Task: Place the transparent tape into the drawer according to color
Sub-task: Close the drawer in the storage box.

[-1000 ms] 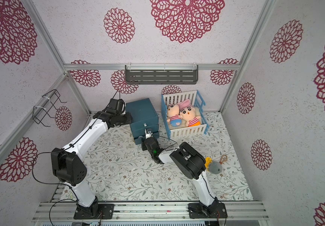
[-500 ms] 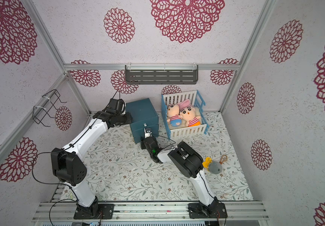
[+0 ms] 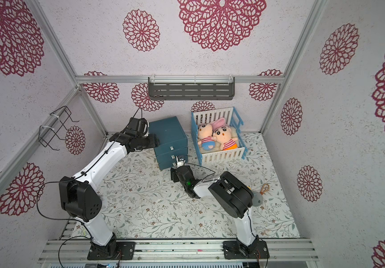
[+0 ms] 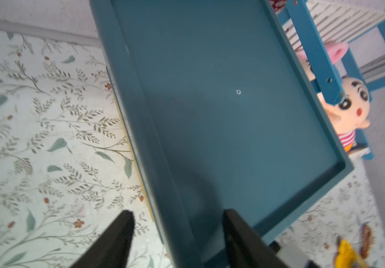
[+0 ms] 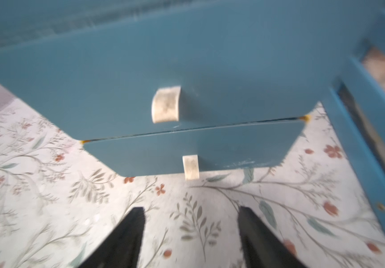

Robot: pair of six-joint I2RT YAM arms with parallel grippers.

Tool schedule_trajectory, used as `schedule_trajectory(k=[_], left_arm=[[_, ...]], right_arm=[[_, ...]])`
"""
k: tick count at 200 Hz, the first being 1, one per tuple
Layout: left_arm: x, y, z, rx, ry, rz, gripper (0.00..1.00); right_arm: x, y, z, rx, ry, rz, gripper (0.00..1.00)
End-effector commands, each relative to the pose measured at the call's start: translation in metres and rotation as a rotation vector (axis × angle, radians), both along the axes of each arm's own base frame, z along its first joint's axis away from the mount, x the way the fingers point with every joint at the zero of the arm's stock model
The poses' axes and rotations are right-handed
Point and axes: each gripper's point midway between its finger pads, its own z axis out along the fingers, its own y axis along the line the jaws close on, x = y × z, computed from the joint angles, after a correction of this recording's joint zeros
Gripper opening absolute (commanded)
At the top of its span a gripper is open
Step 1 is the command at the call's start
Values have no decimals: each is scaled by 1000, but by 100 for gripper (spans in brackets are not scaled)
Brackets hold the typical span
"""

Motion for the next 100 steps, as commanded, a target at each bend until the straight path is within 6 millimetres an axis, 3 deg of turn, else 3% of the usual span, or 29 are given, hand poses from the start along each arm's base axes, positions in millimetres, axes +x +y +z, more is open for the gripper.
schedule_trajectory(k=[1, 34, 53, 100], left_arm=[[-8, 10, 37, -12, -116, 29, 97], [-28, 32, 62, 18, -200, 96, 97], [-42, 48, 69, 53, -252, 134, 97], [-65, 86, 46, 193, -311, 227, 97]], right_arm=[[-6, -6, 44, 5, -23, 33, 84], [-19, -38, 60, -23, 3, 22, 99], [-25, -65, 69, -32, 6, -7, 99], [-26, -146, 99, -72, -58, -147, 99]])
